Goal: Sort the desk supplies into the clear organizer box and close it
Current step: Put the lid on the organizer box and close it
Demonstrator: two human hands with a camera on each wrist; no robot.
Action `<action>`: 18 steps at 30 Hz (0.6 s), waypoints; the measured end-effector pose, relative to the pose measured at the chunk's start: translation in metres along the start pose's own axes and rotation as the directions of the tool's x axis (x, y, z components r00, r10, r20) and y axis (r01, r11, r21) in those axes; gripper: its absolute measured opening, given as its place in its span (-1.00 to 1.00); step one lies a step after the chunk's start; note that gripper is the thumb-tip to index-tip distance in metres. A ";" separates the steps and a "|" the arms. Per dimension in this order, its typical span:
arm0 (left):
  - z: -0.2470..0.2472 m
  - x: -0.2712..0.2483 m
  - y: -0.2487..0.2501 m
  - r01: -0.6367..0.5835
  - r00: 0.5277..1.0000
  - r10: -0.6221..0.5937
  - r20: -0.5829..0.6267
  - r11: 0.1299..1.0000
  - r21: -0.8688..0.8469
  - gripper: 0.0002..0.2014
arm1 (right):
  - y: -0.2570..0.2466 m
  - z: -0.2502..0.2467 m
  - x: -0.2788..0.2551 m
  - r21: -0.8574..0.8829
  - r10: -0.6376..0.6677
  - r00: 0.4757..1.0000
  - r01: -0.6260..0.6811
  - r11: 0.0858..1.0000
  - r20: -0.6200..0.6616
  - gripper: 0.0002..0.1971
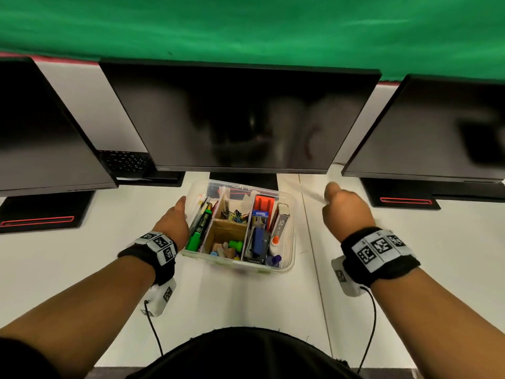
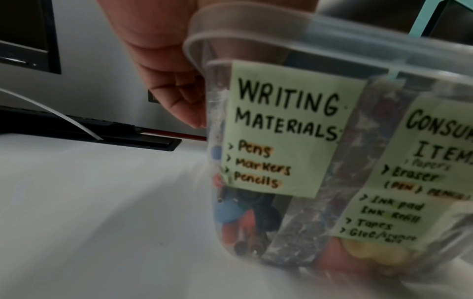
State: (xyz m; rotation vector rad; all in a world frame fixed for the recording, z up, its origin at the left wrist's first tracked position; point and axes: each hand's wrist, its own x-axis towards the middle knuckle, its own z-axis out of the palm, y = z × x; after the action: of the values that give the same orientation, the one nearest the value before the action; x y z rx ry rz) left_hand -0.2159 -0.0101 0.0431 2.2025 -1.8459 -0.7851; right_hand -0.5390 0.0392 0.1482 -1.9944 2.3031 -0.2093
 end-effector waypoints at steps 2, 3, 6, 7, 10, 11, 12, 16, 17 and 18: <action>0.000 0.000 0.001 -0.004 1.000 0.004 0.004 1.000 -0.002 -0.19 | -0.012 -0.027 0.001 0.033 -0.008 0.997 0.010 0.999 -0.075 -0.78; 0.000 0.000 0.001 -0.005 1.000 0.005 0.006 1.000 -0.009 -0.20 | -0.018 -0.041 0.001 0.036 -0.008 0.994 0.012 0.999 -0.113 -0.81; -0.004 -0.003 0.003 -0.021 1.000 0.021 -0.007 1.000 -0.020 -0.25 | -0.039 -0.079 -0.006 0.066 -0.070 0.962 0.090 0.994 -0.264 -0.85; -0.005 -0.004 0.004 -0.037 0.999 0.036 -0.022 0.999 -0.014 -0.30 | -0.046 -0.089 -0.009 0.100 -0.107 0.938 0.148 0.984 -0.329 -0.84; -0.016 -0.005 0.010 -0.105 0.989 0.101 -0.104 0.994 -0.035 -0.46 | -0.067 -0.114 -0.019 0.228 -0.199 0.832 0.358 0.906 -0.517 -0.86; -0.021 -0.006 0.014 -0.148 0.981 0.136 -0.135 0.985 -0.084 -0.47 | -0.074 -0.120 -0.020 0.291 -0.192 0.814 0.401 0.868 -0.548 -0.88; -0.028 -0.007 0.017 -0.191 0.973 0.164 -0.160 0.966 -0.173 -0.46 | -0.080 -0.124 -0.018 0.370 -0.170 0.810 0.429 0.824 -0.561 -0.90; -0.057 -0.013 0.033 -0.209 0.977 0.118 -0.180 0.710 -0.673 -0.71 | -0.084 -0.107 0.015 0.705 -0.032 0.895 0.372 0.604 -0.444 -0.81; -0.063 -0.013 0.032 -0.171 0.984 0.074 -0.160 0.619 -0.767 -0.78 | -0.079 -0.095 0.027 0.736 0.006 0.918 0.313 0.600 -0.395 -0.81; -0.065 -0.011 0.029 -0.143 0.989 0.041 -0.145 0.558 -0.817 -0.82 | -0.074 -0.082 0.038 0.755 0.044 0.942 0.239 0.611 -0.333 -0.84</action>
State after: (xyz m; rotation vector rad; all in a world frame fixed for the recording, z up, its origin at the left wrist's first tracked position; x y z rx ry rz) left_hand -0.2100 -0.0190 0.1143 1.4583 -1.1198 -1.1691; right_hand -0.4853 -0.0051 0.2414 -1.6423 1.6956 -1.3930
